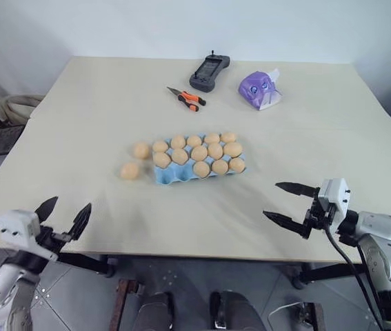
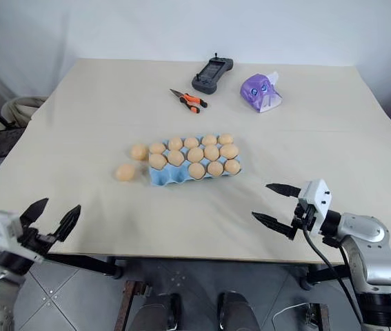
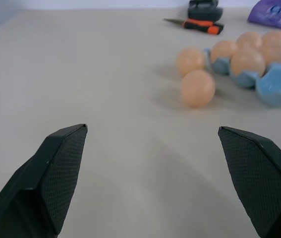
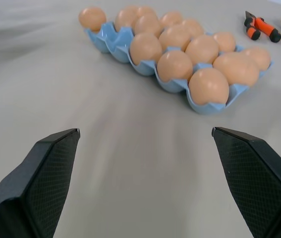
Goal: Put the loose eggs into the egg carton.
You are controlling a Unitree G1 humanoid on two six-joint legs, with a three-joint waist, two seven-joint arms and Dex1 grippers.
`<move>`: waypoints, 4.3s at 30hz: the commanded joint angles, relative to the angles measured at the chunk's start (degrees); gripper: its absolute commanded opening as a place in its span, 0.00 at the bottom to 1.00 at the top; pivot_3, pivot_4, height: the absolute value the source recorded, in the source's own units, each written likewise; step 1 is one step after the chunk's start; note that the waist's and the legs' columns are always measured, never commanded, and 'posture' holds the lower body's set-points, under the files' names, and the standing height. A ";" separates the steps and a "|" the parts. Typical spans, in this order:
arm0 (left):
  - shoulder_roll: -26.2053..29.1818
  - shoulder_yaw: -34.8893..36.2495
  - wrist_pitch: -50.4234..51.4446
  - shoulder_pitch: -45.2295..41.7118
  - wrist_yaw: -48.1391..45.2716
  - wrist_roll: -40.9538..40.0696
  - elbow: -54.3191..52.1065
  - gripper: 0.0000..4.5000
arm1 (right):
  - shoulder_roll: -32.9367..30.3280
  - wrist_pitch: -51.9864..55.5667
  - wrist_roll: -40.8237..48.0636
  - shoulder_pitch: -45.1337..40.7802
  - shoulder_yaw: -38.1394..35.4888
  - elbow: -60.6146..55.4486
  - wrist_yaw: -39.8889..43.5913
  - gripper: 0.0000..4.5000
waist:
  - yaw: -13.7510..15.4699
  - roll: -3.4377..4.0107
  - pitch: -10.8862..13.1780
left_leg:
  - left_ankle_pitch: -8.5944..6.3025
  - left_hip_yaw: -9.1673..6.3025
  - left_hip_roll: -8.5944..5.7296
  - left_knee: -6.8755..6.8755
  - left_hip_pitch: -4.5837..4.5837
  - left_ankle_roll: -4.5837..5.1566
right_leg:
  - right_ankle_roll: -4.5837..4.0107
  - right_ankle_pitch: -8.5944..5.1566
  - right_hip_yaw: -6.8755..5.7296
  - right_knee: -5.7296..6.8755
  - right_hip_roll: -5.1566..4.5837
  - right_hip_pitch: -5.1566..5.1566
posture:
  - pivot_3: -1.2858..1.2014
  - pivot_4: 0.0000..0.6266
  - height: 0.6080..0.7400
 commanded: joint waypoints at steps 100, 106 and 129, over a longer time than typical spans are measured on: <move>7.32 -17.83 1.84 -43.10 -10.57 12.49 40.67 0.99 | -0.38 -1.48 2.48 3.89 -3.12 -6.86 -10.61 1.00 | 0.79 -0.08 0.06 | 0.01 0.01 -0.02 0.56 -0.25 0.07 | 0.24 0.20 -0.13 0.13 -0.05 0.00 | 0.52 0.24 1.00; 4.80 -22.23 -5.03 -57.78 -7.75 19.16 61.60 0.99 | 0.48 -0.82 2.71 7.77 -4.41 -10.61 -12.78 1.00 | 0.67 -0.10 0.07 | 0.02 0.09 -0.03 0.62 -0.25 0.09 | 0.33 0.24 -0.11 0.18 0.01 0.00 | 0.52 0.24 1.00; 3.21 -17.07 -21.26 -63.27 -11.42 19.02 78.25 0.32 | 1.63 0.21 2.76 11.46 -4.99 -13.69 -16.08 1.00 | 0.66 -0.32 0.19 | 0.03 0.13 -0.04 0.66 -0.25 0.05 | 0.36 0.26 -0.12 0.23 0.03 -0.04 | 0.52 0.24 1.00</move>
